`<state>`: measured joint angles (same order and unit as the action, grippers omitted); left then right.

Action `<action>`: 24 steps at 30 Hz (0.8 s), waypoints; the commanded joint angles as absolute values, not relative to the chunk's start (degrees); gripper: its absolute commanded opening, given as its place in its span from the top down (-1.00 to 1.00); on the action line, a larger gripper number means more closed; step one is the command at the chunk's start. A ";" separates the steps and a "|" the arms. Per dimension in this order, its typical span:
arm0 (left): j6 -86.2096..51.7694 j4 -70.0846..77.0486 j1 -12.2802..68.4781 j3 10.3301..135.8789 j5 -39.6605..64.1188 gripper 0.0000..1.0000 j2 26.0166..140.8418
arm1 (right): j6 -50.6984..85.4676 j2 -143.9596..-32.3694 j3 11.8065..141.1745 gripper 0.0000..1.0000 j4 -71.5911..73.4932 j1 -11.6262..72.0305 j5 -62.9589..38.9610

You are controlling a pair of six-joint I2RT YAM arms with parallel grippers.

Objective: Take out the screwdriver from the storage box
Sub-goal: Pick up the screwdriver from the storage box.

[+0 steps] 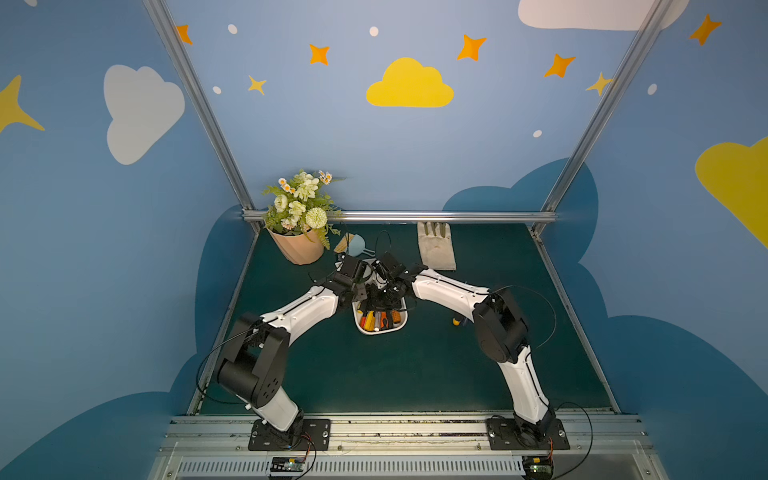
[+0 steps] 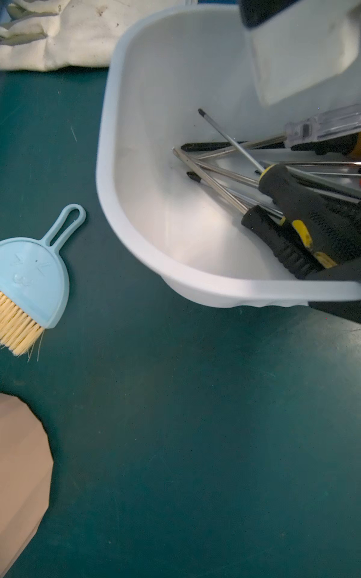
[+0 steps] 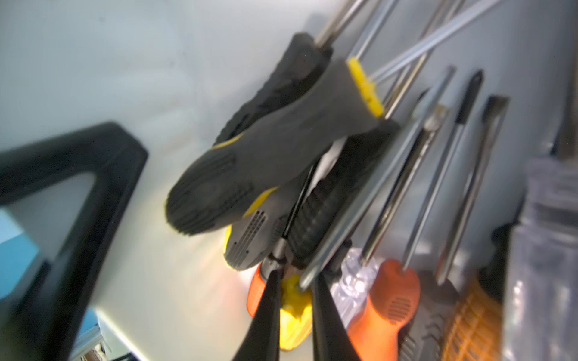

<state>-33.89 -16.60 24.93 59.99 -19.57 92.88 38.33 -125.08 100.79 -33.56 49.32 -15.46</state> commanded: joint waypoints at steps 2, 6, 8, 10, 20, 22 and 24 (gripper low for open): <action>-34.13 -13.07 24.66 62.70 -20.30 0.95 91.23 | 35.23 -119.63 98.59 1.00 -35.52 48.61 -15.09; -34.24 -13.07 24.48 62.69 -20.34 0.95 91.46 | 34.29 -116.08 96.73 1.00 -34.45 47.66 -15.51; -34.21 -13.28 24.52 62.80 -20.32 0.95 91.58 | 33.85 -114.61 95.84 1.00 -33.98 47.16 -15.69; -34.23 -13.27 24.51 62.80 -20.30 0.95 91.64 | 33.26 -113.12 94.80 1.00 -33.58 46.53 -16.06; -34.32 -13.49 24.31 62.86 -20.58 0.96 91.85 | 26.85 -104.94 90.99 1.00 -39.89 39.87 -12.69; -34.28 -13.64 24.17 62.99 -20.59 0.96 91.85 | 24.56 -104.04 90.71 1.00 -42.45 38.19 -11.02; -34.28 -13.71 24.17 63.00 -20.59 0.95 91.79 | 22.43 -103.80 90.79 1.00 -45.44 36.32 -9.11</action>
<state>-33.89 -16.56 24.64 60.25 -19.51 92.88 27.00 -105.89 91.42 -39.16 38.04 -12.62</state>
